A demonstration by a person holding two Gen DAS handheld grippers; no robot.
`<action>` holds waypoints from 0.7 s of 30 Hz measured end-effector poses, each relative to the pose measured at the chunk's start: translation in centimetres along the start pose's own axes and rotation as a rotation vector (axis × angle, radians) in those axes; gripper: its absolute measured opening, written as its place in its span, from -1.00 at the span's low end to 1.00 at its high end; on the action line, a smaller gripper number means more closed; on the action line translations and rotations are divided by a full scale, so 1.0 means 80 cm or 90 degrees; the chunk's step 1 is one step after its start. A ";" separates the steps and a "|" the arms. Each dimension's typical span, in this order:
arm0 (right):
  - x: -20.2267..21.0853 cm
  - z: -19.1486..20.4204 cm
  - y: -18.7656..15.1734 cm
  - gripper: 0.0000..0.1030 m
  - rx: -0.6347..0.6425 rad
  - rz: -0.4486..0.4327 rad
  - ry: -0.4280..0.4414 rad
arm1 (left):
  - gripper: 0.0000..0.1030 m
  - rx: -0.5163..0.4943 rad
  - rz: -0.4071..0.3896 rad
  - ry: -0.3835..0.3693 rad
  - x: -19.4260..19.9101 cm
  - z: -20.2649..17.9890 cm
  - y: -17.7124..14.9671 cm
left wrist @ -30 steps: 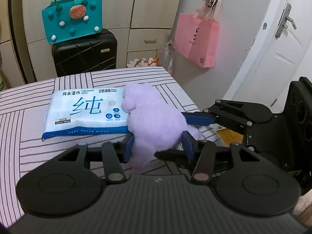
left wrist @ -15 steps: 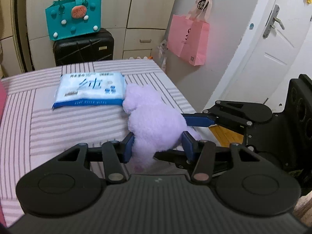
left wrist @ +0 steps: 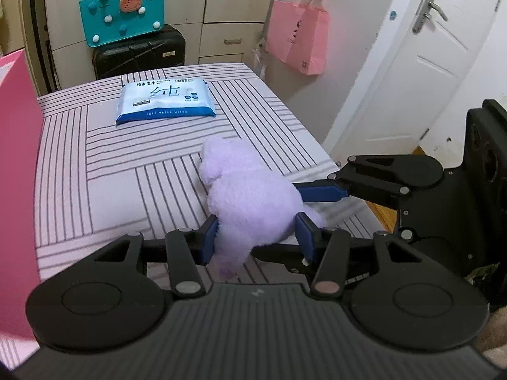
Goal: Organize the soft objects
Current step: 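Carry the lavender plush with the left tool over the pink box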
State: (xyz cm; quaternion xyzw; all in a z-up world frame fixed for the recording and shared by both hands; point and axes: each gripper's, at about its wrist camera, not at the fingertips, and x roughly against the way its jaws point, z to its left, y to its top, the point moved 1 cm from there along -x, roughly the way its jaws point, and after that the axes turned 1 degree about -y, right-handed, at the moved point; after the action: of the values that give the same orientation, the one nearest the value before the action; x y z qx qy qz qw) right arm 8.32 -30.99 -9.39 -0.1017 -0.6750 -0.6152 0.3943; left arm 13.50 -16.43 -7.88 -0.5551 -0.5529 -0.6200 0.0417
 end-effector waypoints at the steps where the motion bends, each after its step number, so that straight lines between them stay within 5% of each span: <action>1: 0.004 0.006 0.000 0.18 0.000 0.004 0.001 | -0.03 -0.002 0.002 -0.004 0.006 -0.001 -0.002; 21: 0.077 0.134 0.029 0.17 0.093 -0.011 0.024 | -0.04 -0.026 -0.002 -0.014 0.145 0.004 -0.052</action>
State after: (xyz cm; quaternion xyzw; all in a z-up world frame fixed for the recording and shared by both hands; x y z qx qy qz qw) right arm 1.31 -22.83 -2.86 -0.0552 -0.7115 -0.5697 0.4077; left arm 6.51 -8.07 -2.06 -0.5618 -0.5414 -0.6251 0.0234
